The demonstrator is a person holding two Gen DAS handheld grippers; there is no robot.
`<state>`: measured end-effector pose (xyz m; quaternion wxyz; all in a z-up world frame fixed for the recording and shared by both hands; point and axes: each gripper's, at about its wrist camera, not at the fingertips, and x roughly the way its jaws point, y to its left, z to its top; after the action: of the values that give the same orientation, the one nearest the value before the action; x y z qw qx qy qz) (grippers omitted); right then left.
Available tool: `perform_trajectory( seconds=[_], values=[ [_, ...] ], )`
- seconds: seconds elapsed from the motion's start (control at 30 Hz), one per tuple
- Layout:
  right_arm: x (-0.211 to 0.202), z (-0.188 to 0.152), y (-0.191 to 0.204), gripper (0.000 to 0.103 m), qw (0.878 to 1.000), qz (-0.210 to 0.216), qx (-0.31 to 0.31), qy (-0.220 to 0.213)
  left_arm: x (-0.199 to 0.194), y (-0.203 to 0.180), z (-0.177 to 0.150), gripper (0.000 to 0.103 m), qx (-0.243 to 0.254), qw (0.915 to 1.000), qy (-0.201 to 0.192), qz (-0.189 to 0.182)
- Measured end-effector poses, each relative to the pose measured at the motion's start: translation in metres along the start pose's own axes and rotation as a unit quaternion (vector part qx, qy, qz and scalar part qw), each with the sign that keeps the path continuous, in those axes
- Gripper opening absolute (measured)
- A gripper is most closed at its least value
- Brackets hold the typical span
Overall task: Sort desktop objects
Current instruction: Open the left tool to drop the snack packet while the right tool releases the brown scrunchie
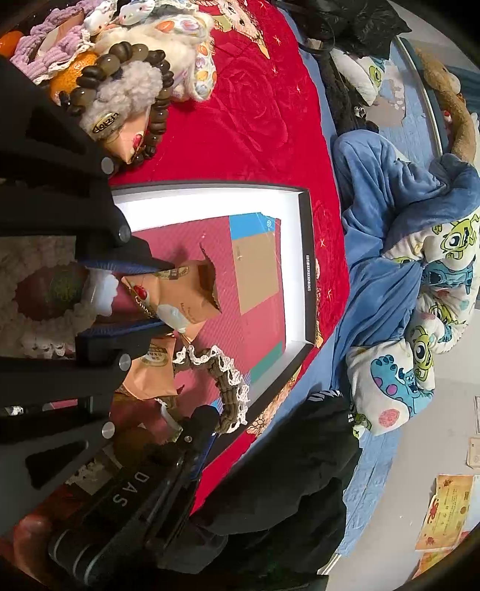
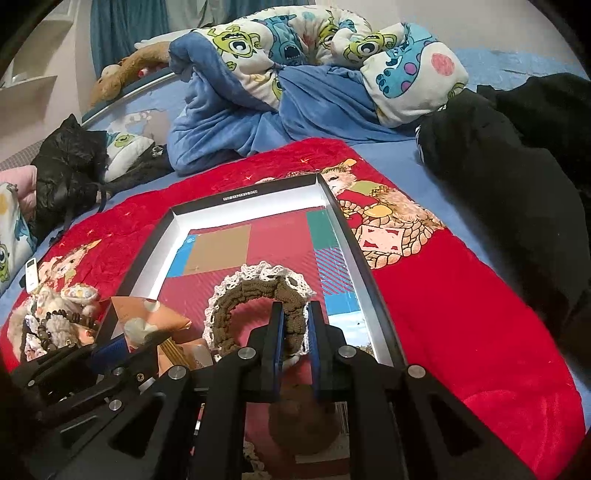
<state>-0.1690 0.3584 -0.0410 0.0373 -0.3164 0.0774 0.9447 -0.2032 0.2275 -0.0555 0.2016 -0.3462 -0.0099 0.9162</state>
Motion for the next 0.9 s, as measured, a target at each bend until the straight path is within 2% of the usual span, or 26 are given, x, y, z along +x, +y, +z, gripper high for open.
perform_trajectory(
  seconds=[0.6,0.67,0.7,0.77,0.83,0.9],
  values=[
    [-0.004,-0.003,0.004,0.015,1.000,-0.008,-0.008,-0.016,-0.004,-0.001,0.000,0.025,0.003,0.9998,-0.008,0.017],
    [-0.005,-0.003,0.004,0.015,1.000,-0.011,-0.008,-0.018,-0.008,-0.002,-0.001,0.031,0.009,0.9996,-0.018,0.020],
    [-0.006,-0.003,0.005,0.016,1.000,-0.010,-0.009,-0.020,-0.009,-0.004,-0.001,0.037,0.012,0.9995,-0.022,0.020],
    [-0.007,-0.003,0.006,0.016,1.000,-0.011,-0.010,-0.024,-0.016,-0.006,-0.001,0.043,0.018,0.9989,-0.039,0.020],
    [-0.010,-0.004,0.006,0.016,0.999,-0.013,-0.010,-0.032,-0.020,-0.009,-0.001,0.057,0.023,0.9981,-0.050,0.026],
    [-0.015,-0.003,0.006,0.018,0.999,-0.016,-0.009,-0.040,-0.024,-0.009,-0.002,0.062,0.022,0.9975,-0.059,0.031]
  ],
)
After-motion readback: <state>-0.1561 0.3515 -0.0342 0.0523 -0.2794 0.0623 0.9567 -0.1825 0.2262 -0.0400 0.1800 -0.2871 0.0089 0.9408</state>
